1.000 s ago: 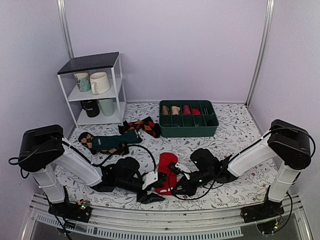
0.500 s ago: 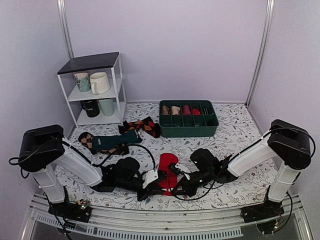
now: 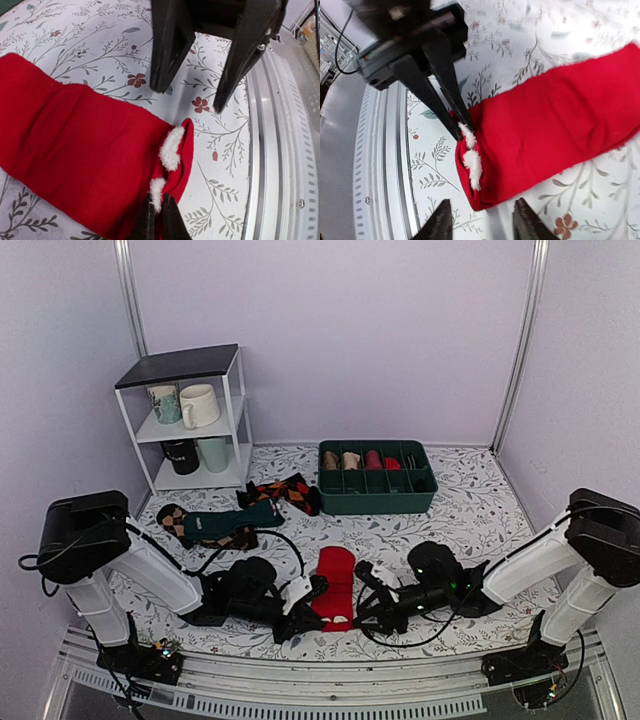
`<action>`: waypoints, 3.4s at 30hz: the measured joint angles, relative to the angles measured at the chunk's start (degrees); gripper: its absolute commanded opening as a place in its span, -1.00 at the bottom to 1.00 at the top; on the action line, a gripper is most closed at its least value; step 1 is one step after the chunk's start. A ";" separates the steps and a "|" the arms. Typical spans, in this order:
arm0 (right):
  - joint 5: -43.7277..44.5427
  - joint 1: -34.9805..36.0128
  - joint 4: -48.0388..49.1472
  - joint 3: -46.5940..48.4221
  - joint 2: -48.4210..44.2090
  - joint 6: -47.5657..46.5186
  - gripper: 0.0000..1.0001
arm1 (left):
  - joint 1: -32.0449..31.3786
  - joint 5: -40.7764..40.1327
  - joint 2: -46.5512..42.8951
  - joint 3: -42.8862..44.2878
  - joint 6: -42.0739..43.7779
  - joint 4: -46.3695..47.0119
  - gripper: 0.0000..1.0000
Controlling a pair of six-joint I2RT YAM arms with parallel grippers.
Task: Roll the socks
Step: Roll the sock at the center of the board.
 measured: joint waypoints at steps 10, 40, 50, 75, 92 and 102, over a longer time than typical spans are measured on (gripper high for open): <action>12.63 9.22 20.22 -9.57 -1.66 -16.06 0.13 | 0.07 2.03 1.38 0.94 -4.07 0.20 -1.00; 26.49 13.29 22.21 -4.39 9.27 -21.22 0.12 | 0.55 5.03 2.95 1.25 -4.83 1.79 -1.00; 24.81 13.29 23.26 -9.88 -0.70 -21.86 0.12 | 0.70 5.40 3.23 1.31 -4.83 2.10 -1.00; 20.72 12.55 23.30 -6.23 7.61 -20.11 -0.22 | 1.05 6.08 3.32 1.62 -4.72 1.60 -1.00; 23.85 12.31 23.52 -4.37 10.71 -11.69 -0.94 | 1.05 5.27 2.80 1.62 -3.37 0.96 0.12; 15.08 7.58 16.72 -1.40 9.70 -2.58 -0.95 | 0.07 -6.88 -16.24 -5.64 5.88 -3.34 0.98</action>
